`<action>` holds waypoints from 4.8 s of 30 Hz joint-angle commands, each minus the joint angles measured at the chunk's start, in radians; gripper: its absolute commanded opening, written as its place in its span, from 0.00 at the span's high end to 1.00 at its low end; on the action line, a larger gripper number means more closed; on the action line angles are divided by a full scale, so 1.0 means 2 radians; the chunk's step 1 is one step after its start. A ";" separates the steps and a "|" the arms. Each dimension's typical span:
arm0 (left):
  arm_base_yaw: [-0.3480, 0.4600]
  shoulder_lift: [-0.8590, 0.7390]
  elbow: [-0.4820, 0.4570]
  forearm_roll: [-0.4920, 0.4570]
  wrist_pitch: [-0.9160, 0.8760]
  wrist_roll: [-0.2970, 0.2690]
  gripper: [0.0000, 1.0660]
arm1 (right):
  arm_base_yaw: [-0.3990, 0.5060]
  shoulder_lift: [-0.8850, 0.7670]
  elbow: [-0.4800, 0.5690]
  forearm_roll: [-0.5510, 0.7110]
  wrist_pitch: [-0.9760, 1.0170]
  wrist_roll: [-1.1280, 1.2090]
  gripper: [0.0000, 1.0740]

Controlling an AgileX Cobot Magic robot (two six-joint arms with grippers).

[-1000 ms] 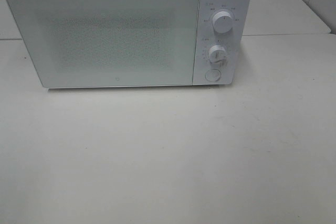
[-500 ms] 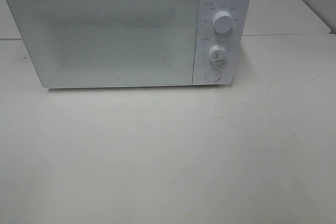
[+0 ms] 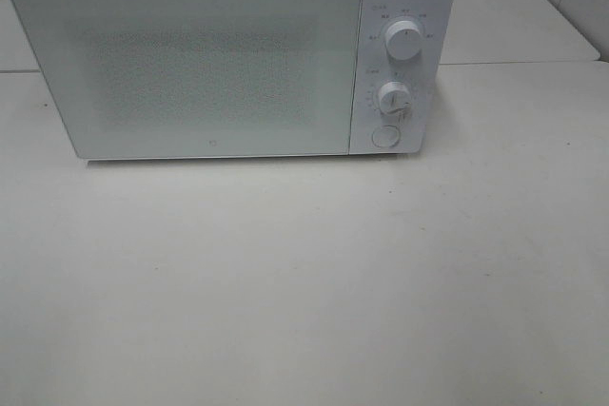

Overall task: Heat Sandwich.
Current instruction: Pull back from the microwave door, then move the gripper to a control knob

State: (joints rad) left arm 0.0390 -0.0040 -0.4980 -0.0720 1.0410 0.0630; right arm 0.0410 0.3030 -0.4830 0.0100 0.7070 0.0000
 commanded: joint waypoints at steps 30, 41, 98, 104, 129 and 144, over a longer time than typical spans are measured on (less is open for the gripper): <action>-0.001 -0.015 0.002 -0.003 -0.001 -0.003 0.05 | -0.003 0.276 0.039 0.001 -0.376 0.000 0.29; -0.001 -0.014 0.002 -0.003 -0.001 -0.003 0.05 | -0.002 0.374 0.039 0.001 -0.532 0.000 0.29; -0.001 -0.014 0.002 -0.003 -0.001 -0.003 0.05 | 0.336 0.763 -0.018 0.352 -0.973 -0.153 0.29; -0.001 -0.014 0.002 -0.003 -0.001 -0.003 0.05 | 0.334 0.793 -0.047 0.345 -0.974 -0.153 0.29; -0.001 -0.014 0.002 -0.002 -0.001 -0.003 0.05 | 0.299 0.883 -0.141 0.326 -0.961 -0.134 0.29; -0.001 -0.014 0.002 -0.002 -0.001 -0.002 0.05 | 0.288 0.893 -0.160 0.315 -0.948 -0.132 0.37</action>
State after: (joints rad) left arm 0.0390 -0.0040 -0.4980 -0.0730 1.0410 0.0630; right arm 0.6220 2.0900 -0.7930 0.6620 -1.2000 -0.2650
